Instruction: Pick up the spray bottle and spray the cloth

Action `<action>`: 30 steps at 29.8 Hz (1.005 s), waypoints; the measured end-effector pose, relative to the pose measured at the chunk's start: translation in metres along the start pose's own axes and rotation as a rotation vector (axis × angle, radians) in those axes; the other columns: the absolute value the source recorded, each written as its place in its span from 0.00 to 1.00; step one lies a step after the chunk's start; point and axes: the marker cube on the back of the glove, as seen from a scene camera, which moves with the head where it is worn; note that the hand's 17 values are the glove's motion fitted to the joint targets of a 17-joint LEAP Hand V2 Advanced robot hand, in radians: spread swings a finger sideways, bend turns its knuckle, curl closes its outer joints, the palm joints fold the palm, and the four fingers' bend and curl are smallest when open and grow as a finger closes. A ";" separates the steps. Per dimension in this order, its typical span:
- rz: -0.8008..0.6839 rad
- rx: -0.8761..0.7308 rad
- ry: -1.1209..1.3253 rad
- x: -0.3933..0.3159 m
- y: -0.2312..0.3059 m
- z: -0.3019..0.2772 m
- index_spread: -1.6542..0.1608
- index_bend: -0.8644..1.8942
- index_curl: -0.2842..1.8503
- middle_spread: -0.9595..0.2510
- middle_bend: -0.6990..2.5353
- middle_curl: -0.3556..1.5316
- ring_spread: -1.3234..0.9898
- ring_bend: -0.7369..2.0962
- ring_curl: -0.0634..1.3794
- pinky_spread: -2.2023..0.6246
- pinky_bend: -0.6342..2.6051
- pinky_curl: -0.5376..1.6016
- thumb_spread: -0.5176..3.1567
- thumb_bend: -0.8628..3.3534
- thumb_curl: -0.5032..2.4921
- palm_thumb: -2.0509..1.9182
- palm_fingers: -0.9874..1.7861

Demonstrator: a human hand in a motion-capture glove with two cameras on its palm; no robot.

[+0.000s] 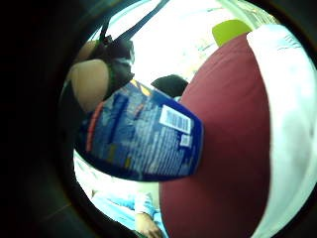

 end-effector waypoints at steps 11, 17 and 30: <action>-0.004 -0.048 0.349 -0.029 0.079 -0.100 0.73 0.34 0.25 0.74 0.30 0.43 0.56 0.42 0.32 0.85 0.29 0.40 0.42 0.20 0.26 0.61 0.62; 0.067 -0.011 0.600 -0.011 0.152 -0.178 0.72 0.34 0.24 0.74 0.30 0.43 0.57 0.43 0.32 0.85 0.30 0.40 0.42 0.20 0.26 0.61 0.62; 0.129 -0.010 0.947 0.001 0.244 -0.261 0.72 0.36 0.24 0.74 0.30 0.42 0.57 0.41 0.31 0.85 0.29 0.41 0.43 0.20 0.26 0.62 0.63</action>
